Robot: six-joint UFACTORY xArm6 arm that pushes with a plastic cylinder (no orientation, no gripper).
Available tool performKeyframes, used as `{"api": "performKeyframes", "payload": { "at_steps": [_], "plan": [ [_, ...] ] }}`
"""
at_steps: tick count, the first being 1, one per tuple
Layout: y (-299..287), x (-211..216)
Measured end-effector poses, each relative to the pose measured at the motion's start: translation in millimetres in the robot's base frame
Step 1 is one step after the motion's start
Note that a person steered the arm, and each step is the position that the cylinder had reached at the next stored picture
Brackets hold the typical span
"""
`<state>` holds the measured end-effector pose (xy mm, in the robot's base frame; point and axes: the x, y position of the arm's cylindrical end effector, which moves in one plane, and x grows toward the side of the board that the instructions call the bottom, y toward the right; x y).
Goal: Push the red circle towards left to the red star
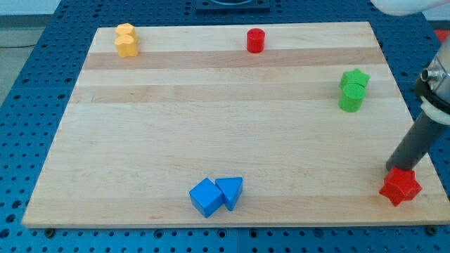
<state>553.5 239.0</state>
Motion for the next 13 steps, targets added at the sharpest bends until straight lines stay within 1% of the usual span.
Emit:
{"api": "performKeyframes", "payload": {
  "at_steps": [1,2,3,4,5,6,7,8,9,10,11,13],
  "plan": [
    [-9,-21],
    [-51,-63],
    [-117,-123],
    [-179,-200],
    [-232,-261],
    [-264,-317],
    [-234,-351],
    [-223,-347],
    [-226,-327],
    [-217,-317],
    [-215,-317],
    [-184,-318]
  ]
}}
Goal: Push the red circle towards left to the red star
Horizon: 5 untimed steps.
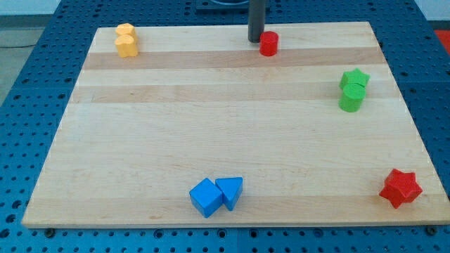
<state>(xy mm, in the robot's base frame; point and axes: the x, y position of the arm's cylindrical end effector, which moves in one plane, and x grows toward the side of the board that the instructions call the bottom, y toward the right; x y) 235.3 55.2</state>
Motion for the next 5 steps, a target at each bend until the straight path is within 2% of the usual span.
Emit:
{"api": "performKeyframes", "payload": {
  "at_steps": [2,5],
  "plan": [
    [32,10],
    [36,77]
  ]
}}
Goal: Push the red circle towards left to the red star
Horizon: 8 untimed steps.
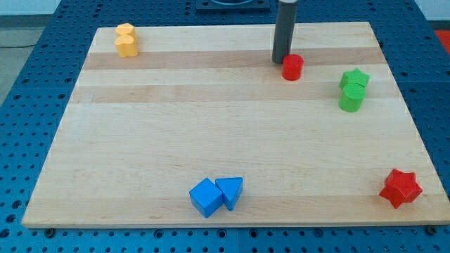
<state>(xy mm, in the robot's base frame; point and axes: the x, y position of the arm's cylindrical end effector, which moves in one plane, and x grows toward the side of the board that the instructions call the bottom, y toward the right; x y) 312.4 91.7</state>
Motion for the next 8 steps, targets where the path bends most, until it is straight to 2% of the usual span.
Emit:
{"api": "performKeyframes", "payload": {
  "at_steps": [1,4,8],
  "plan": [
    [9,28],
    [60,21],
    [48,92]
  ]
}}
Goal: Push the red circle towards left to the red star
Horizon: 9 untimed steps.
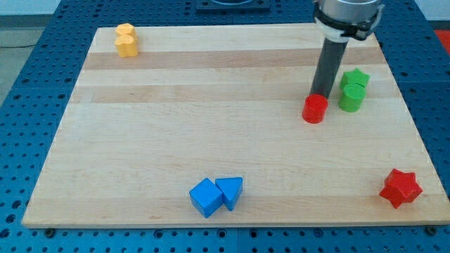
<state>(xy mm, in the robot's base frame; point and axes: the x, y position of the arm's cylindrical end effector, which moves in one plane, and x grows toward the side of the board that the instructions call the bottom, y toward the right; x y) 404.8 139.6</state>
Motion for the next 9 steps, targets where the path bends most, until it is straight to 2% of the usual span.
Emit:
{"api": "performKeyframes", "payload": {
  "at_steps": [1,3,7,9],
  "plan": [
    [-12,11],
    [-16,59],
    [-44,95],
    [-20,133]
  ]
}}
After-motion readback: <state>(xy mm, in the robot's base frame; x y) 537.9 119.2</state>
